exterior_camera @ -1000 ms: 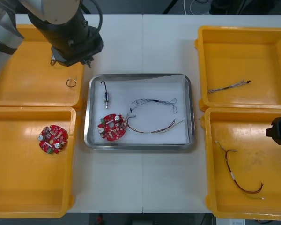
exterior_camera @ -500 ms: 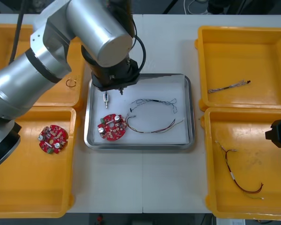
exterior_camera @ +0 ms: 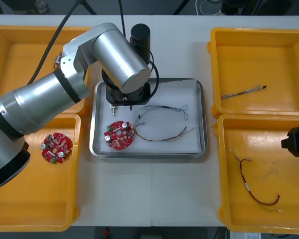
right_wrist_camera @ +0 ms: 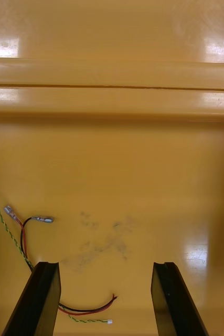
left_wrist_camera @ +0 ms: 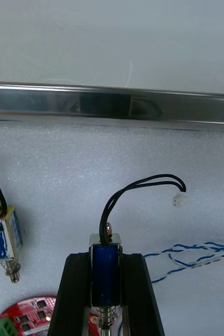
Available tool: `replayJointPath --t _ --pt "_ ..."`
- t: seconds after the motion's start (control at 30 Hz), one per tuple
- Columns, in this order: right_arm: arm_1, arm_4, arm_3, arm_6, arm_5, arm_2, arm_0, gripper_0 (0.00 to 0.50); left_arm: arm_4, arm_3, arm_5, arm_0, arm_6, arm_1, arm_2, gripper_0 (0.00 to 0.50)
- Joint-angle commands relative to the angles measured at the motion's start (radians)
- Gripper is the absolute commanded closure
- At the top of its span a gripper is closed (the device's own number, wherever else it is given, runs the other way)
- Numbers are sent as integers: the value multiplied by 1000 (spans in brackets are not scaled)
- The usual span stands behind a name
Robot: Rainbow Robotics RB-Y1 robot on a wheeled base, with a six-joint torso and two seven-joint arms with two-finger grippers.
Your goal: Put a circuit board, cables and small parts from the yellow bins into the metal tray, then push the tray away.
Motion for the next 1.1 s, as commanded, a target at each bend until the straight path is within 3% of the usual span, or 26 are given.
replayJointPath --t 0.03,0.33,0.4,0.43,0.47,0.9,1.1 --pt "-31 -16 -9 -31 3 10 7 0 -22 15 -40 6 -42 -19 -43 500" --pt "-31 -19 -20 -33 3 10 7 0 -28 17 -43 6 -52 -21 -52 495" --pt "-31 -19 -20 -33 3 10 7 0 -24 15 -44 6 -56 -21 -53 295" --pt "-33 -20 -20 -33 3 10 7 0 -24 15 -43 6 -58 -21 -53 129" --pt "-33 -19 -20 -34 3 10 9 0 -24 15 -44 6 -62 -21 -53 0" --pt "-64 -43 -43 -19 3 33 -14 0 -18 -19 -23 6 -62 -15 -18 0" --pt "-96 -112 -55 -25 3 106 -69 0 -12 -163 166 6 -62 14 91 0"
